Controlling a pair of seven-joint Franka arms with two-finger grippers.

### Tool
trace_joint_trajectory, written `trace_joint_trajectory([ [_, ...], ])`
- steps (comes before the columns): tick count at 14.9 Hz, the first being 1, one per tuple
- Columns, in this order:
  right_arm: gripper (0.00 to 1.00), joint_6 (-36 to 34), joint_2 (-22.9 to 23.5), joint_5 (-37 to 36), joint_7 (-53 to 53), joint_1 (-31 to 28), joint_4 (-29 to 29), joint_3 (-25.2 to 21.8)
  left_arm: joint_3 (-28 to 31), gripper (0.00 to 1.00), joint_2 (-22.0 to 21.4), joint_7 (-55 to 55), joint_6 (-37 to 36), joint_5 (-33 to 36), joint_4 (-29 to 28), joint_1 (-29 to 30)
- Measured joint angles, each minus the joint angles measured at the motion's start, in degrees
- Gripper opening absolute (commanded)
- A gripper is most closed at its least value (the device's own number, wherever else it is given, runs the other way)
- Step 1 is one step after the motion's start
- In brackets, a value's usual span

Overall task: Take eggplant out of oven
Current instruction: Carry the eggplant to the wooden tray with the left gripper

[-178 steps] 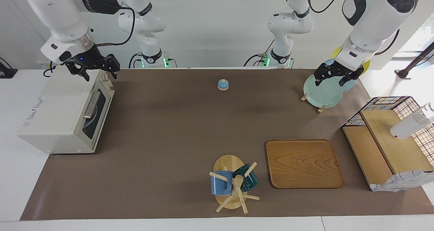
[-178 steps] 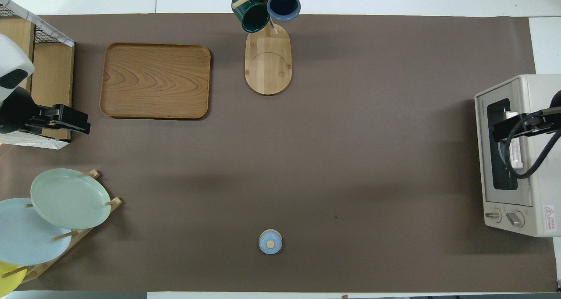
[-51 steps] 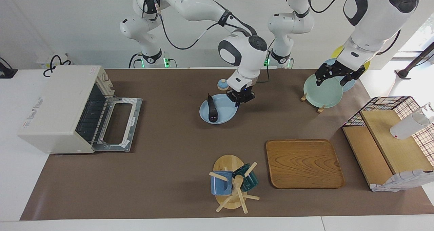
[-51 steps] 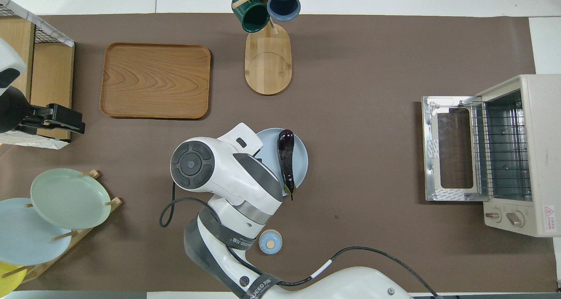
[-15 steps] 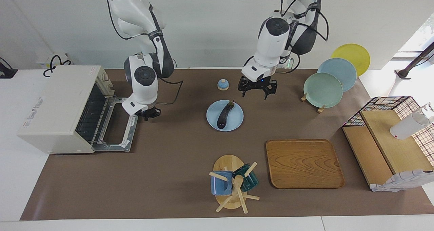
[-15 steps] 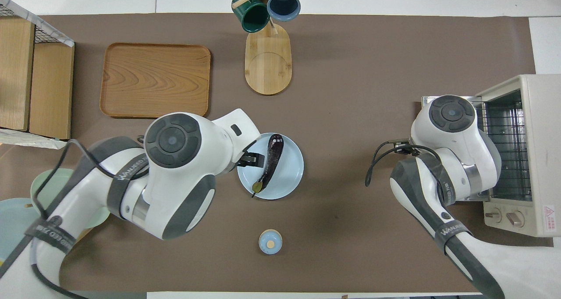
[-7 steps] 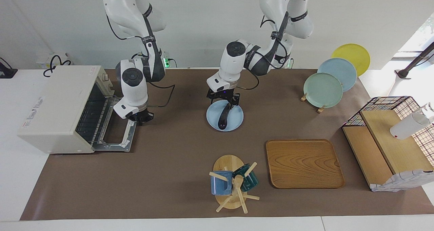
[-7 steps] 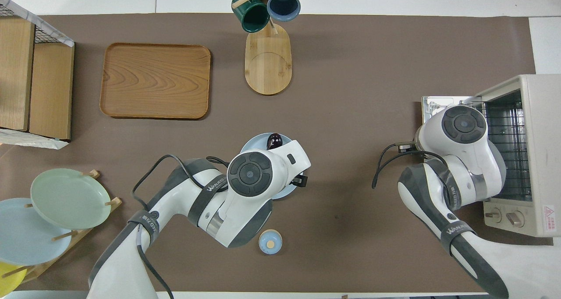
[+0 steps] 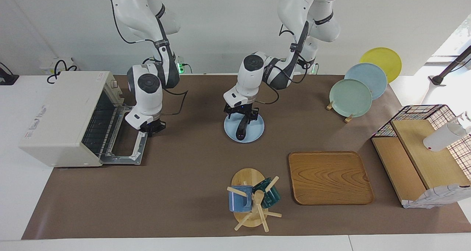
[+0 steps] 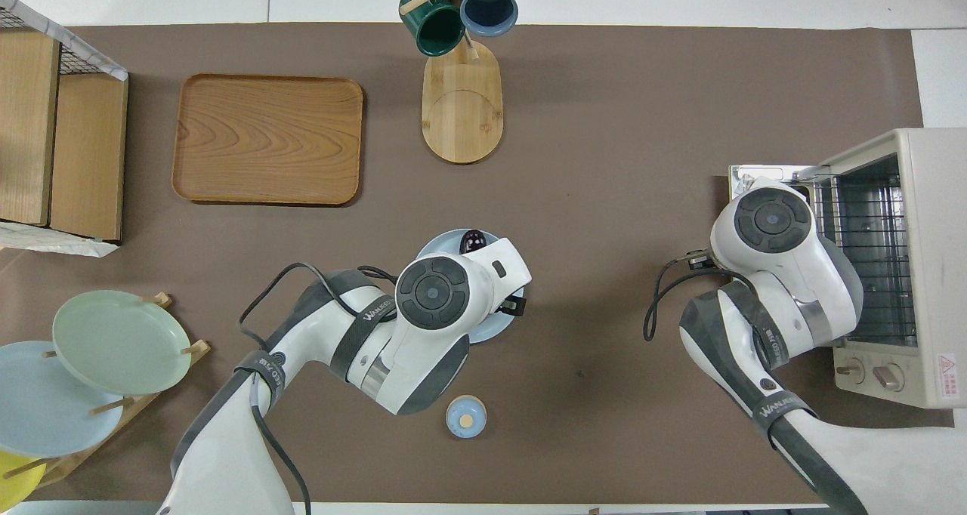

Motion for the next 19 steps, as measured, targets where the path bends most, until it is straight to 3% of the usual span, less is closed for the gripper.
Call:
trace_joint_trajectory([
  [5, 0.0, -14.8, -3.6, 0.6, -10.7, -0.5, 8.5, 0.3, 0.0, 0.89, 0.3, 0.0, 0.0, 0.0, 0.0, 0.0],
  [10, 0.0, -18.8, -9.3, 1.5, -20.8, -6.5, 10.9, -1.1, 0.2, 0.32, 0.3, 0.0, 0.0, 0.0, 0.0, 0.4],
  [12, 0.0, -18.9, -9.9, 1.5, -23.2, -8.4, 11.3, -1.3, 0.4, 0.0, 0.4, 0.0, 0.0, 0.0, 0.0, 0.6],
  [17, 0.0, -20.3, -10.4, 3.6, -27.2, -10.9, 12.0, -1.4, 0.7, 0.0, 0.0, 0.0, -1.1, 0.0, 0.7, 3.6],
  [19, 0.0, -23.2, -12.0, 6.1, -29.7, -11.8, 12.1, -1.5, 0.8, 0.0, -2.0, 0.1, -5.2, 0.0, 2.8, 6.9],
])
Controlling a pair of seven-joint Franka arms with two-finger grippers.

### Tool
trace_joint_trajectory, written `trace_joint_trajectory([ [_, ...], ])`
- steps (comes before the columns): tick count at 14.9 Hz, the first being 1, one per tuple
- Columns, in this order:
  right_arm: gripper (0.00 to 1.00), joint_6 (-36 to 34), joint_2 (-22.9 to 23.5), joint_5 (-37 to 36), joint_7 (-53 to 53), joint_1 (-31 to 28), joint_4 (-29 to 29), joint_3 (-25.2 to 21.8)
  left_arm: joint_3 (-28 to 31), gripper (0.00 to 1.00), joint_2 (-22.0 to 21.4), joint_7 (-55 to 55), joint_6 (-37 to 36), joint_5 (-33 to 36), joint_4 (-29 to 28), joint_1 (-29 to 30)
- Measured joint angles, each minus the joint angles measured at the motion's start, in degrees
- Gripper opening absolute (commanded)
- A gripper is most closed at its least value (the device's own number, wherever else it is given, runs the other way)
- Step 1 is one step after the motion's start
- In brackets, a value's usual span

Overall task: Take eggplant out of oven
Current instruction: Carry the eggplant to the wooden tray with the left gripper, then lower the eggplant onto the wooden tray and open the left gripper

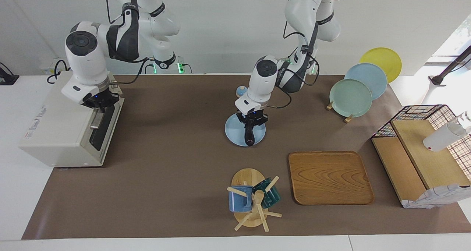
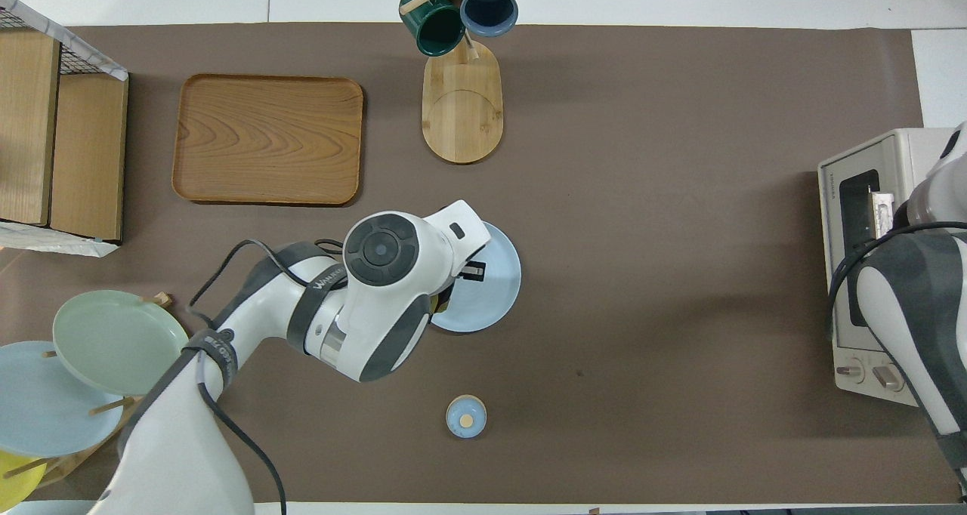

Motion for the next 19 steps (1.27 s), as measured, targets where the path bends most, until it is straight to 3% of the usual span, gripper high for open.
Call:
trace_joint_trajectory([
  [5, 0.01, -7.5, -2.4, 10.8, -0.2, -0.2, 6.4, 0.7, 0.4, 0.0, -3.4, 2.0, -12.8, 0.0, 9.6, 11.6],
  [6, 0.42, -8.5, -2.2, 12.2, 0.4, -0.1, 8.0, 0.8, 0.4, 0.0, -3.1, 2.8, -12.9, -0.1, 10.3, 14.3],
  [7, 0.99, -9.4, -1.8, 12.8, 0.6, 0.2, 9.6, 0.8, 0.4, 0.0, -2.5, 3.8, -12.9, -0.4, 10.8, 17.1],
  [12, 1.0, -12.2, 0.0, 14.0, 2.8, 1.2, 12.1, 0.9, 0.5, 0.0, 3.4, 13.4, -12.1, -0.7, 14.0, 28.5],
  [16, 1.0, -14.6, 0.4, 14.0, 4.5, 2.6, 13.9, 1.0, 0.4, 0.0, 12.3, 14.4, -10.3, 0.0, 21.7, 30.3],
  [19, 1.0, -15.5, 1.1, 14.0, 5.9, 3.4, 15.1, 1.2, 0.1, 0.0, 17.1, 14.4, -5.1, 0.0, 23.4, 30.2],
])
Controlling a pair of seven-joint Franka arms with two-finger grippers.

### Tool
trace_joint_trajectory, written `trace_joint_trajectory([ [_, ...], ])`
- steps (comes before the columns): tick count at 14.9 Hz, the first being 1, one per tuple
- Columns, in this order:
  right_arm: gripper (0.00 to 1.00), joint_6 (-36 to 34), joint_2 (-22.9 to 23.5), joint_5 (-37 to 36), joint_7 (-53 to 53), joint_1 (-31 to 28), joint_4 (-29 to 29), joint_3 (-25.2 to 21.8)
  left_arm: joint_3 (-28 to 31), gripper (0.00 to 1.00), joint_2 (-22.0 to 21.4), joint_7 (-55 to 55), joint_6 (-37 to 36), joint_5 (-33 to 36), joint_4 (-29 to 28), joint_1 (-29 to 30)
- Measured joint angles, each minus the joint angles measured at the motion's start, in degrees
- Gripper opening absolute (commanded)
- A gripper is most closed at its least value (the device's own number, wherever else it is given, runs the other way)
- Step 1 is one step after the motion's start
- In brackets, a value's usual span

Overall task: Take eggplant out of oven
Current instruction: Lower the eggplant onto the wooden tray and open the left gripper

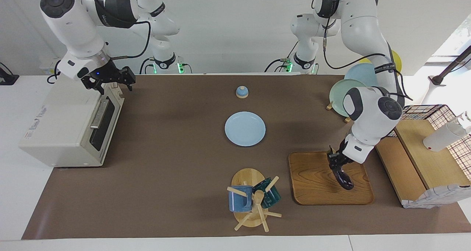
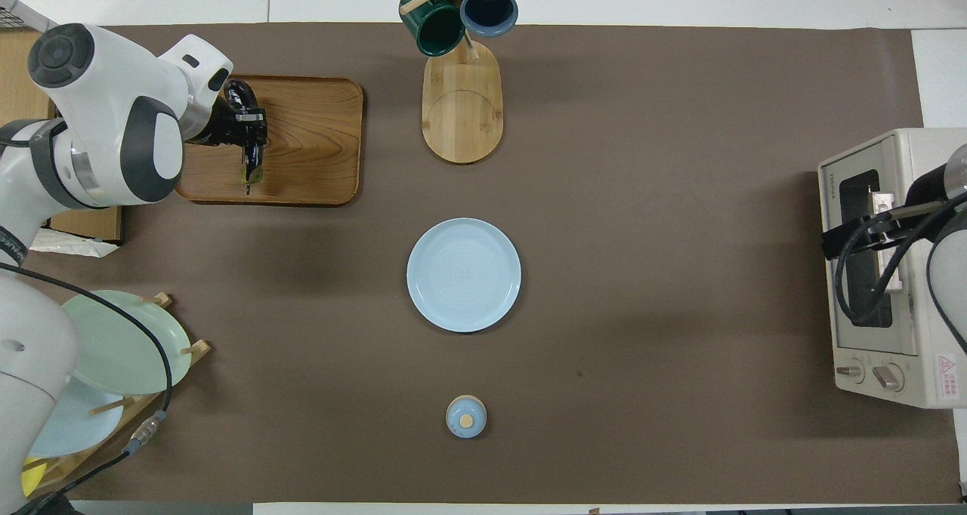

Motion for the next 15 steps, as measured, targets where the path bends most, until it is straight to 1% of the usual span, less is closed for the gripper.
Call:
trace_joint_trajectory([
  [4, 1.0, -1.4, 2.3, 0.0, 0.3, 1.2, 2.7, -1.0, 0.0, 0.0, 0.7, 0.8, 0.5, 0.2, 0.0, -0.1],
  [5, 1.0, -1.9, 2.8, 0.0, 0.3, 2.4, 3.5, -1.9, 0.0, 0.09, 0.7, 1.2, 0.5, 0.2, 0.0, -0.1],
  [6, 1.0, -2.1, 3.0, 0.0, 0.4, 3.5, 3.8, -2.6, 0.0, 0.99, 0.7, 1.6, 0.5, 0.2, 0.0, -0.1],
  [10, 1.0, -2.2, 2.9, 0.0, 0.6, 6.6, 4.1, -6.1, 0.0, 1.0, 0.6, 2.9, 0.5, 0.2, 0.1, -0.1],
  [12, 1.0, -2.2, 2.7, 0.0, 0.6, 7.4, 4.1, -7.0, 0.0, 1.0, 0.1, 3.0, 0.2, 0.2, 0.4, 0.0],
  [14, 1.0, -2.1, 2.5, 0.0, 1.3, 7.5, 4.2, -7.0, 0.2, 1.0, -1.9, 3.0, -1.9, 0.2, 0.8, 0.2],
  [15, 1.0, -2.1, 2.5, 0.0, 1.8, 7.4, 4.2, -7.1, 0.3, 1.0, -3.6, 2.9, -4.2, 0.2, 1.1, 0.5],
])
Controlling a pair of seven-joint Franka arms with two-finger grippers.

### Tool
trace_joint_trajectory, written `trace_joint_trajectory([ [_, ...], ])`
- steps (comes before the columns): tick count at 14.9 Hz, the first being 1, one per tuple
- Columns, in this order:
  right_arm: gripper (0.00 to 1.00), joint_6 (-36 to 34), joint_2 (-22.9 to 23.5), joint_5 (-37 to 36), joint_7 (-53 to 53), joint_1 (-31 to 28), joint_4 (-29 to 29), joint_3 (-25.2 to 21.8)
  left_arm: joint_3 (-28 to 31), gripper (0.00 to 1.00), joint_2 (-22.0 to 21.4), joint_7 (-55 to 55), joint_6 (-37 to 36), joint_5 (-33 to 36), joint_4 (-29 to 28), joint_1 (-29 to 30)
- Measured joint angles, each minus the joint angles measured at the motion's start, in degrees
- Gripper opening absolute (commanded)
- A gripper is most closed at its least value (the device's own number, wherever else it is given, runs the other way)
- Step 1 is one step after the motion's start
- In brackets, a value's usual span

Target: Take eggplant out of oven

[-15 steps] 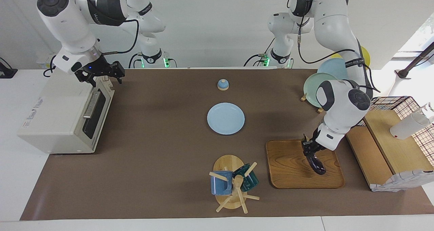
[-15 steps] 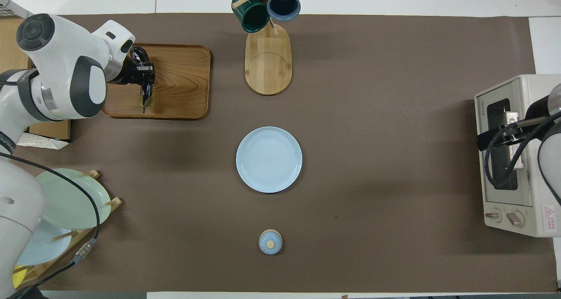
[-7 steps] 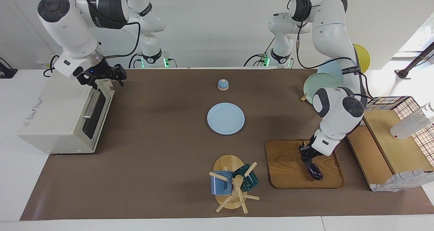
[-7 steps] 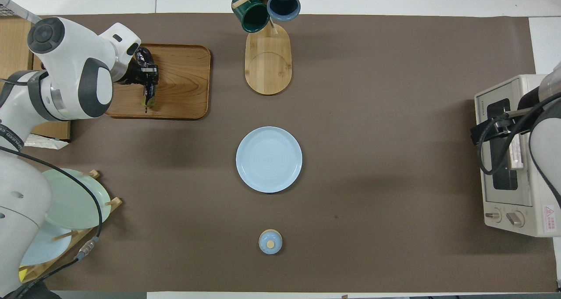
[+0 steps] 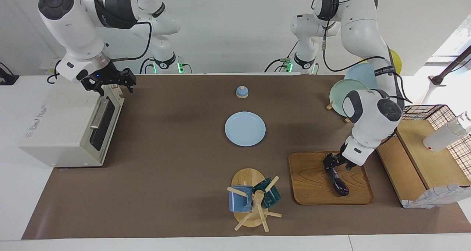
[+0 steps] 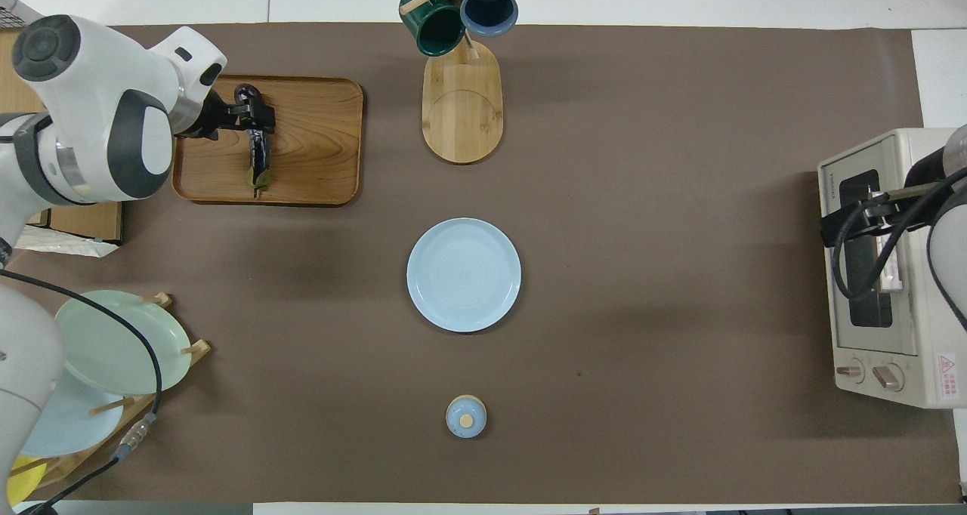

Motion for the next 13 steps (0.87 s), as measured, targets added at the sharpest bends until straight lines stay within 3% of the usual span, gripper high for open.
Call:
trace_joint_trajectory([
  [8, 1.0, 0.0, 0.0, 0.0, 0.5, -1.0, 0.2, 0.2, 0.6, 1.0, -21.0, -0.4, -25.3, 1.8, 0.7, 2.2],
  [13, 1.0, 0.0, 0.0, 0.0, 0.5, -2.0, 0.3, 1.1, 0.5, 1.0, -29.0, -0.5, -37.2, 2.8, -1.6, 2.0],
])
